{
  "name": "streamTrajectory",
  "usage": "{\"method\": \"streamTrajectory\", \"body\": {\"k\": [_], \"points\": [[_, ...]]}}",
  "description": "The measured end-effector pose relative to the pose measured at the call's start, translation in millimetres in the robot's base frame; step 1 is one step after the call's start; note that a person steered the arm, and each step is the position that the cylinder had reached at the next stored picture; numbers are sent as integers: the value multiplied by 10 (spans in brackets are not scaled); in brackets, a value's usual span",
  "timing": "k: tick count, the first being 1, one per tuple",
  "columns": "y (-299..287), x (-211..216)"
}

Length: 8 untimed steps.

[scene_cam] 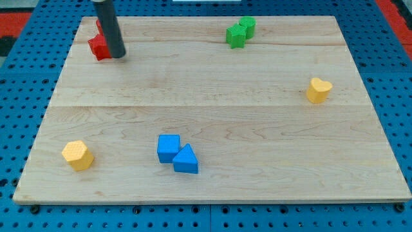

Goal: Point at the yellow hexagon

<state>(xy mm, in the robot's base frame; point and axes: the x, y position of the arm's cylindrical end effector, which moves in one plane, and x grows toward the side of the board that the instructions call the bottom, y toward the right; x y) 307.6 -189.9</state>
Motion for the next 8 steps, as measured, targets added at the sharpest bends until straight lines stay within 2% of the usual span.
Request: {"method": "streamTrajectory", "body": {"k": [1,2,3,4,8], "points": [[246,347],[-165,395],[-177,-79],[4,-191],[1072,935]]}}
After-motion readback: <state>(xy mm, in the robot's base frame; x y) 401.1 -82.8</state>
